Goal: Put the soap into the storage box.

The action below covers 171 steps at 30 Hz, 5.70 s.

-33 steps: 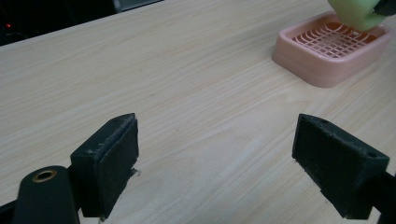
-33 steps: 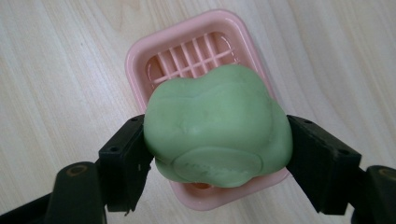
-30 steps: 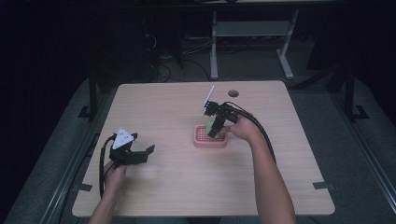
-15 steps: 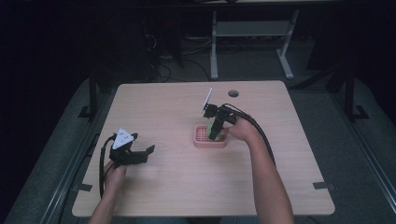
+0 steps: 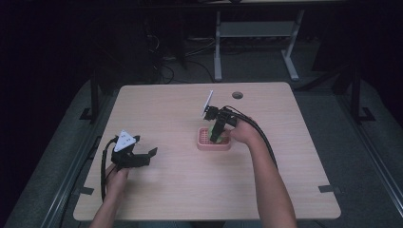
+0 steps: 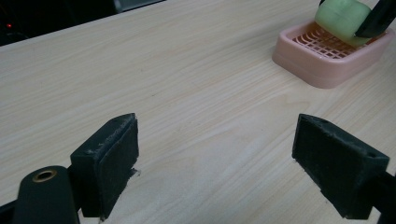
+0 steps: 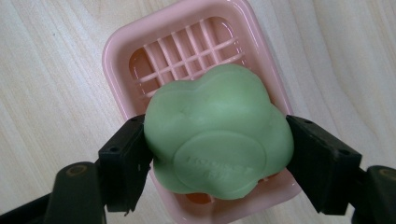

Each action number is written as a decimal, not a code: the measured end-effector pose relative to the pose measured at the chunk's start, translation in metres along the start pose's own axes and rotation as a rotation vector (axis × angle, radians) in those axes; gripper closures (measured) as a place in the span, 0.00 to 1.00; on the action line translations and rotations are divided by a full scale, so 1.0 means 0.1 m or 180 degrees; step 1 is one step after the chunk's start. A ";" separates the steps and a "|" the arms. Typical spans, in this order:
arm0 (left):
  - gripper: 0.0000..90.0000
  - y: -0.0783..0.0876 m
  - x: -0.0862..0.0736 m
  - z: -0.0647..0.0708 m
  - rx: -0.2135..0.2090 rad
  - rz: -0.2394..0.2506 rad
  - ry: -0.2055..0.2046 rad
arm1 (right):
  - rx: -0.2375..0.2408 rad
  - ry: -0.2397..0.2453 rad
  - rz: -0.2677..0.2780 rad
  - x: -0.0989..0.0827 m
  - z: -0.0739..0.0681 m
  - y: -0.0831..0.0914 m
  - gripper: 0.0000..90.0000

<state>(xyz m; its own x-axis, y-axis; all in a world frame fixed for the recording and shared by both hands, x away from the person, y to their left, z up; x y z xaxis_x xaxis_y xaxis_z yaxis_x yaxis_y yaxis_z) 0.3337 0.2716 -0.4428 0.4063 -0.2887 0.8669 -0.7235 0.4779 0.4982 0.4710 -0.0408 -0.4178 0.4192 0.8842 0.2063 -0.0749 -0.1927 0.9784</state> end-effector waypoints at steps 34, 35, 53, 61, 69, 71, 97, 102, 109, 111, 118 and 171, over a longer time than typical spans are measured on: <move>0.16 0.00 0.01 0.02 -0.0019 0.0006 -0.0009 | 0.0086 -0.0198 0.0367 -0.22 0.00 0.24 0.23; 0.16 0.00 0.01 0.02 -0.0019 0.0006 -0.0009 | 0.0085 -0.0216 0.0375 -0.23 0.00 0.25 0.23; 0.16 -0.01 0.00 0.02 -0.0020 -0.0018 -0.0022 | 0.0055 -0.0310 0.0470 -0.44 0.03 0.37 0.23; 0.16 -0.02 0.00 0.03 -0.0028 -0.0002 -0.0022 | 0.0044 -0.0343 0.0503 -0.51 0.04 0.40 0.23; 0.16 -0.01 0.00 0.02 -0.0025 -0.0007 -0.0025 | 0.0038 -0.0367 0.0521 -0.56 0.06 0.42 0.24; 0.16 -0.01 0.00 0.03 -0.0021 0.0000 -0.0022 | 0.0038 -0.0384 0.0519 -0.58 0.06 0.43 0.24; 0.16 -0.02 0.00 0.03 -0.0029 -0.0006 -0.0018 | -0.0013 -0.0463 0.0459 -0.81 0.06 0.54 0.24; 0.16 -0.01 0.00 0.03 -0.0026 -0.0020 -0.0023 | -0.0005 -0.0489 0.0517 -0.90 0.04 0.56 0.24; 0.16 -0.02 0.00 0.03 -0.0035 -0.0020 -0.0029 | 0.0005 -0.0515 0.0494 -1.02 0.03 0.52 0.24; 0.16 -0.02 0.00 0.03 -0.0037 -0.0027 -0.0033 | 0.0013 -0.0535 0.0516 -1.07 0.01 0.51 0.24; 0.16 -0.02 0.00 0.04 -0.0044 -0.0044 -0.0049 | 0.0034 -0.0576 0.0546 -1.21 -0.02 0.47 0.24; 0.16 -0.03 0.00 0.06 -0.0058 -0.0069 -0.0102 | 0.0036 -0.0834 0.0757 -2.06 -0.28 0.32 0.25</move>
<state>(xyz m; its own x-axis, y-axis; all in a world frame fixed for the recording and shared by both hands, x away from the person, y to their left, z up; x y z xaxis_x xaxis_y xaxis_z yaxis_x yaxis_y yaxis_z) 0.3325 0.2652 -0.4449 0.4034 -0.3256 0.8552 -0.7043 0.4861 0.5173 0.3568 -0.2172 -0.4285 0.6093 0.6749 0.4161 -0.1889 -0.3861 0.9029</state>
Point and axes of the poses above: each handheld gripper's, and its own axes: y roughly backward along the jaws, x roughly out of its top, z roughly to its right, the point moved 1 cm from there along -y, roughly forward along the jaws, and after that the axes turned 2 degrees about y, right-handed, at the moved point
